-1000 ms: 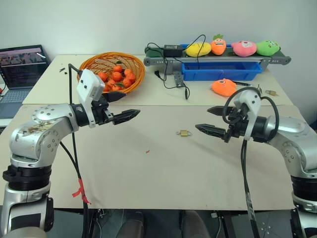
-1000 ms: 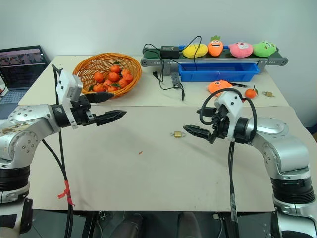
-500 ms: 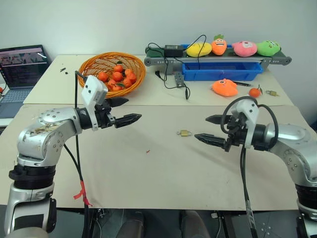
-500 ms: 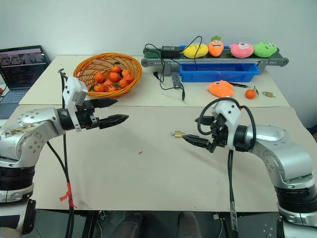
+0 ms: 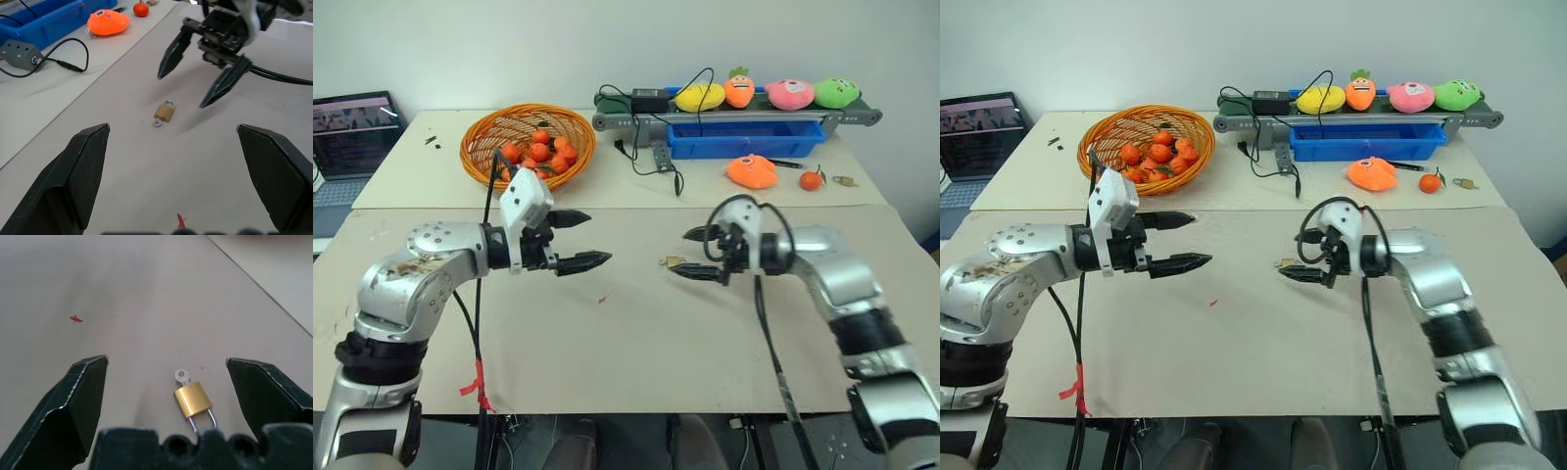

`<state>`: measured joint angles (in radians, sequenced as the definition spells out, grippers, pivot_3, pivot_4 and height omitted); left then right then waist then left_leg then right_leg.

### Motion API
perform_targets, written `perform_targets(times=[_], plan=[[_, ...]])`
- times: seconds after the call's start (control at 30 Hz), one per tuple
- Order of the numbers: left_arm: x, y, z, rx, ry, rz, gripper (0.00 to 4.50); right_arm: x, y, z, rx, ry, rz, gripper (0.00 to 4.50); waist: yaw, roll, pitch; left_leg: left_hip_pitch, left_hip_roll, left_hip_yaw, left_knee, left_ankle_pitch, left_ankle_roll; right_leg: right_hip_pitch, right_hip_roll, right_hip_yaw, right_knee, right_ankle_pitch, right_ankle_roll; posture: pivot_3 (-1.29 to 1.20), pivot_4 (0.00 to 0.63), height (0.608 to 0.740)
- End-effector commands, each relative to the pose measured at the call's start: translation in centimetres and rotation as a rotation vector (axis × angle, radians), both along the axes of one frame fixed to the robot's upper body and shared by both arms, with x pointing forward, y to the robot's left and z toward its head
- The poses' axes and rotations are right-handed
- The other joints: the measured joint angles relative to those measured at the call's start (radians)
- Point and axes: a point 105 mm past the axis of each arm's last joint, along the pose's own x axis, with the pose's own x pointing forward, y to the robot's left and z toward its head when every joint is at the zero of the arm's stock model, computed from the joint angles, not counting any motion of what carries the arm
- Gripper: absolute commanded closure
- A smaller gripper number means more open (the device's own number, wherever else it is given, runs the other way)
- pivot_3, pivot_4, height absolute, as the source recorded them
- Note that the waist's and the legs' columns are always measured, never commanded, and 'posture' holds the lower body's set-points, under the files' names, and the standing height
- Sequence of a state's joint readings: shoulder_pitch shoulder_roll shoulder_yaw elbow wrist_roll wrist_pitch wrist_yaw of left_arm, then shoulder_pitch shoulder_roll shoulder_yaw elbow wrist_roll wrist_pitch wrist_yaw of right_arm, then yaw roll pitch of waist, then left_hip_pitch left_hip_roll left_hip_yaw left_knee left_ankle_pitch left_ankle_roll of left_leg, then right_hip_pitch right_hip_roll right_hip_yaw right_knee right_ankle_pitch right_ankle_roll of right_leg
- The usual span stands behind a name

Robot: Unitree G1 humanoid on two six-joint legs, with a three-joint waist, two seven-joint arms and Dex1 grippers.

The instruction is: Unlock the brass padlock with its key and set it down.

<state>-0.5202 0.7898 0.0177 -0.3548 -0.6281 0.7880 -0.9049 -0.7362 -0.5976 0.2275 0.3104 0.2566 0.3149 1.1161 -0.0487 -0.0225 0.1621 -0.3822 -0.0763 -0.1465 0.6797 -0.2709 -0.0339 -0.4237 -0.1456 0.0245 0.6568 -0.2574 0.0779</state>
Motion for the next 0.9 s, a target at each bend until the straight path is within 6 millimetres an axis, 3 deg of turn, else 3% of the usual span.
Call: perform_targets(times=[0.03, 0.3, 0.63, 0.67, 0.73, 0.9], plan=[[-0.9, 0.3, 0.7, 0.012, -0.034, 0.008, 0.06, 1.2, 0.3, 0.1, -0.018, -0.049, 0.042, 0.0, 0.002, 0.0, 0.0, -0.001, 0.0, 0.0, 0.0, 0.0, 0.0, 0.0, 0.0, 0.0, 0.0, 0.0, 0.0, 0.0, 0.15, 0.74], [-1.7, 1.1, 0.6, 0.023, -0.022, 0.049, 0.06, 2.9, -0.1, -2.4, -0.075, -0.023, 0.047, 0.0, 0.0, 0.0, 0.0, -0.001, 0.0, 0.0, 0.0, 0.0, 0.0, 0.0, 0.0, 0.0, 0.0, 0.0, 0.0, 0.0, 0.15, 0.74], [-1.9, 2.2, 0.3, 0.056, -0.023, 0.076, 0.06, 2.8, -0.7, -3.6, -0.087, 0.003, 0.064, 0.0, -0.012, 0.0, 0.0, 0.0, 0.0, 0.0, -0.001, 0.0, 0.0, 0.0, 0.0, 0.001, 0.0, 0.0, 0.0, 0.0, 0.15, 0.74], [-1.9, 2.1, 0.3, 0.056, -0.024, 0.076, 0.0, 2.8, -0.7, -3.7, -0.085, 0.006, 0.065, 0.4, -0.012, 0.0, 0.0, 0.0, 0.0, 0.0, -0.001, 0.0, 0.0, 0.0, 0.0, 0.001, 0.0, 0.0, 0.0, 0.0, 0.15, 0.74], [-1.9, 2.1, 0.3, 0.055, -0.026, 0.076, 0.0, 2.7, -0.6, -3.8, -0.08, 0.011, 0.07, 0.71, -0.013, 0.0, 0.0, 0.0, 0.0, 0.001, -0.001, 0.0, 0.0, 0.0, 0.0, 0.001, 0.0, 0.0, 0.0, 0.0, 0.15, 0.74], [-1.7, 2.0, 0.5, 0.054, -0.031, 0.073, 0.0, 2.5, -0.3, -4.2, -0.072, 0.023, 0.077, 2.42, -0.019, 0.0, 0.0, 0.0, 0.0, 0.001, -0.001, 0.0, 0.0, 0.0, 0.0, 0.002, 0.0, 0.0, 0.0, 0.0, 0.15, 0.74]])
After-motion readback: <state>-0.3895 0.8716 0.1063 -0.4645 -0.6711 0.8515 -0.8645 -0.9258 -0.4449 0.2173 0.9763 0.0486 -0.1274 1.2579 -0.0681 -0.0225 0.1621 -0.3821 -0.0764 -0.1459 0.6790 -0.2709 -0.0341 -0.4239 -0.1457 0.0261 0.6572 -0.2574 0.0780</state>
